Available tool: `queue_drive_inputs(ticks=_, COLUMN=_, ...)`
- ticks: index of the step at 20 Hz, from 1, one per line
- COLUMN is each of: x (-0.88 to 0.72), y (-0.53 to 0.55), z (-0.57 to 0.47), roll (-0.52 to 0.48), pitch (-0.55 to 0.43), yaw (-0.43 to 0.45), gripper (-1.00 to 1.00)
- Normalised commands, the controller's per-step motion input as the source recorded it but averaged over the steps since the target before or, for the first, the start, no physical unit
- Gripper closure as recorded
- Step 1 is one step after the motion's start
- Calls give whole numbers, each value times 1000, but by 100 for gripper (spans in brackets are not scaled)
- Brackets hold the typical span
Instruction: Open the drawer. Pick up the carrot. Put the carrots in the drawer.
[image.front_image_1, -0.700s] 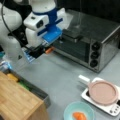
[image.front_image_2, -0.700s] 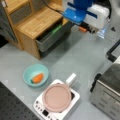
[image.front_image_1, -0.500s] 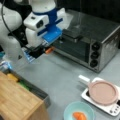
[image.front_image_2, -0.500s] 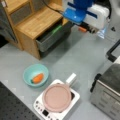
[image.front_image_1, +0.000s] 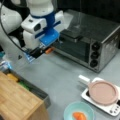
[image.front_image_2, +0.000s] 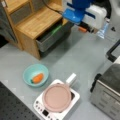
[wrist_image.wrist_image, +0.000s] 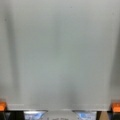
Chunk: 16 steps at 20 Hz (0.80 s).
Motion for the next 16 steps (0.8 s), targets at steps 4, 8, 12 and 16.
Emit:
queue_drive_inputs(ticks=4, x=-154, y=-233, z=-101, roll=15, pitch=-40, yaw=126, gripper=-100)
queue_drive_inputs(ticks=8, x=-212, y=-390, z=-141, roll=-4, pitch=-61, yaw=162, gripper=-100)
queue_drive_inputs(ticks=12, x=-192, y=-482, z=-226, roll=-19, pitch=-106, yaw=167, gripper=-100)
queue_drive_inputs(ticks=16, x=-87, y=-466, z=-315, roll=-50, pitch=-155, yaw=168, gripper=-100)
